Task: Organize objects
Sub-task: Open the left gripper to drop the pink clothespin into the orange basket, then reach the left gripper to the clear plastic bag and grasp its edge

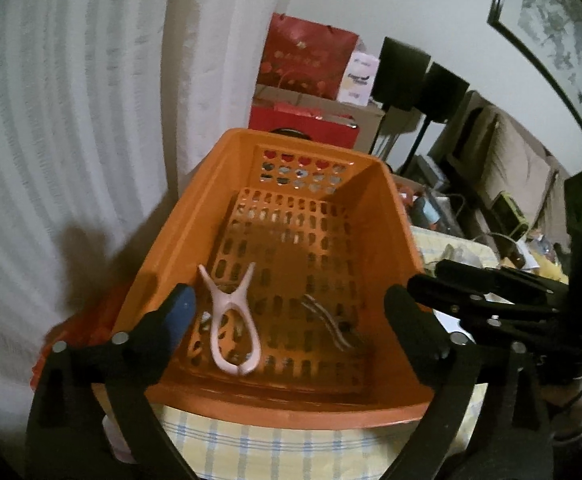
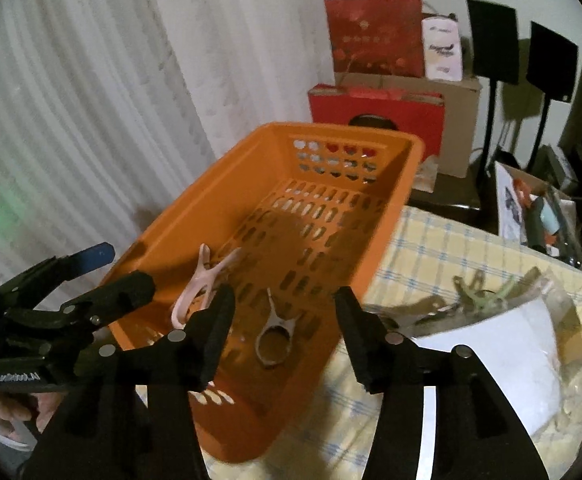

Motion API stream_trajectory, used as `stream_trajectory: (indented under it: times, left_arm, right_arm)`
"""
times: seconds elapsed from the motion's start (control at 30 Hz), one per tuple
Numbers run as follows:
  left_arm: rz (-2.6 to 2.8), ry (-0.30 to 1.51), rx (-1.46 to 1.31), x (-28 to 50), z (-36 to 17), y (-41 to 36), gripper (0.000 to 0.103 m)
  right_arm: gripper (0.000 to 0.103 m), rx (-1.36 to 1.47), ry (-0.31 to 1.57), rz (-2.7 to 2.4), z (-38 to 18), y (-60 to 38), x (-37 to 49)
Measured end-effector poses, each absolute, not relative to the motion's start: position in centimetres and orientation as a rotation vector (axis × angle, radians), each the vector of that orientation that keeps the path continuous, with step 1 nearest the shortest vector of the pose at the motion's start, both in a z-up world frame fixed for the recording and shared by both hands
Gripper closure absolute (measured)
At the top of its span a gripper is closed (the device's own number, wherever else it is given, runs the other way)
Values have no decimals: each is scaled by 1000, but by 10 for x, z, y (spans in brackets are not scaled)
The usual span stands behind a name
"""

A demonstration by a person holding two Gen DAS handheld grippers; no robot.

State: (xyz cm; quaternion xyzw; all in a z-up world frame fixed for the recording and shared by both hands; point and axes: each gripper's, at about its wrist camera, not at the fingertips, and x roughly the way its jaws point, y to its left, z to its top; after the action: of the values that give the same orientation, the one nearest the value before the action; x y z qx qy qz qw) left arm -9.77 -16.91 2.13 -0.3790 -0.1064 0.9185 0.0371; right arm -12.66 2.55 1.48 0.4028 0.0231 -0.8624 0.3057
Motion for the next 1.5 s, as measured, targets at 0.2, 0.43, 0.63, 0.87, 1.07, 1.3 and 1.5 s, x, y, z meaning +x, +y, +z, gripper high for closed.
stream_trajectory:
  times: [0.2, 0.43, 0.63, 0.87, 1.07, 1.3, 1.5]
  left_arm:
    - [2777, -363, -1154, -92, 29, -157, 3]
    - [2739, -349, -1124, -80, 35, -127, 2]
    - [2664, -315, -1099, -65, 38, -87, 2]
    - [2588, -233, -1089, -47, 33, -37, 4]
    - [2539, -199, -1118, -38, 20, -7, 9]
    - [2482, -205, -1175, -32, -1, 14, 18]
    - [2426, -218, -1236, -37, -22, 29, 20]
  right_arm:
    - [44, 1051, 22, -2334, 30, 68, -113]
    - [43, 1078, 80, -2453, 25, 118, -94]
    - [43, 1109, 54, -2522, 16, 165, -80]
    - [43, 1160, -16, -2570, 2, 210, -66]
    - [43, 1207, -110, -2575, -10, 240, -60]
    - [43, 1275, -281, -2529, -34, 268, -59]
    - [52, 1320, -478, -2435, -57, 282, -69]
